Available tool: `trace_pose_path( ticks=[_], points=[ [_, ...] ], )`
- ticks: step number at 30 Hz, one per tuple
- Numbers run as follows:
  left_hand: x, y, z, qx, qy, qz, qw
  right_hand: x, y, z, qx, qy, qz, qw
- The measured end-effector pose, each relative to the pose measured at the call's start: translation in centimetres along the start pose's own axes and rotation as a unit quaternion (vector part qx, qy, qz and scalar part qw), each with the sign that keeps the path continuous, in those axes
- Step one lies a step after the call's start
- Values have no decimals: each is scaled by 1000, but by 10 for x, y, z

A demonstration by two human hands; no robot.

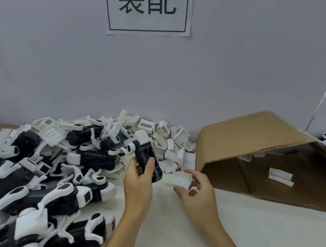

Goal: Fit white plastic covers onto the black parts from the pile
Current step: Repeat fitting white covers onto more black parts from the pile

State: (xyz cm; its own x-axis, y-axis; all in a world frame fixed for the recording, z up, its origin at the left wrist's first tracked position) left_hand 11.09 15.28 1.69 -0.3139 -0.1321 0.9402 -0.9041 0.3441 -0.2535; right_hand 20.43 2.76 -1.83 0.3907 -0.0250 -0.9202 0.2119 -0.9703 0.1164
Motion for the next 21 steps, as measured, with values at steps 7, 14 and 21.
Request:
trace_pose_path(
  ticks=[7,14,21],
  points=[
    [-7,-7,7,-108,-48,-106,987,1,-2,-1,30,-5,-67,997],
    [-10,-13,10,-151,-28,-141,978,2,-1,-4,73,-79,-148,983],
    [-17,-13,9,-190,-10,-182,965,6,-5,-8,2,-164,-197,966]
  ],
)
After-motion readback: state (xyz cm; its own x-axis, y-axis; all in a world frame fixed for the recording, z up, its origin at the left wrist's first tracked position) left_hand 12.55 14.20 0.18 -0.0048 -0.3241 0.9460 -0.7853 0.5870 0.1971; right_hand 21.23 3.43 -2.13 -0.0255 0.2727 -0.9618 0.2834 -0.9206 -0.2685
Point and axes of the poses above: each hand's wrist, its own z-axis away from the middle knuckle, its own y-axis out of the back of the hand, x = y × z, the point moved 2 cm from there along -z, towards the middle knuckle, and after that the axes turned 11 degrees about x, right-handed, at the moved point
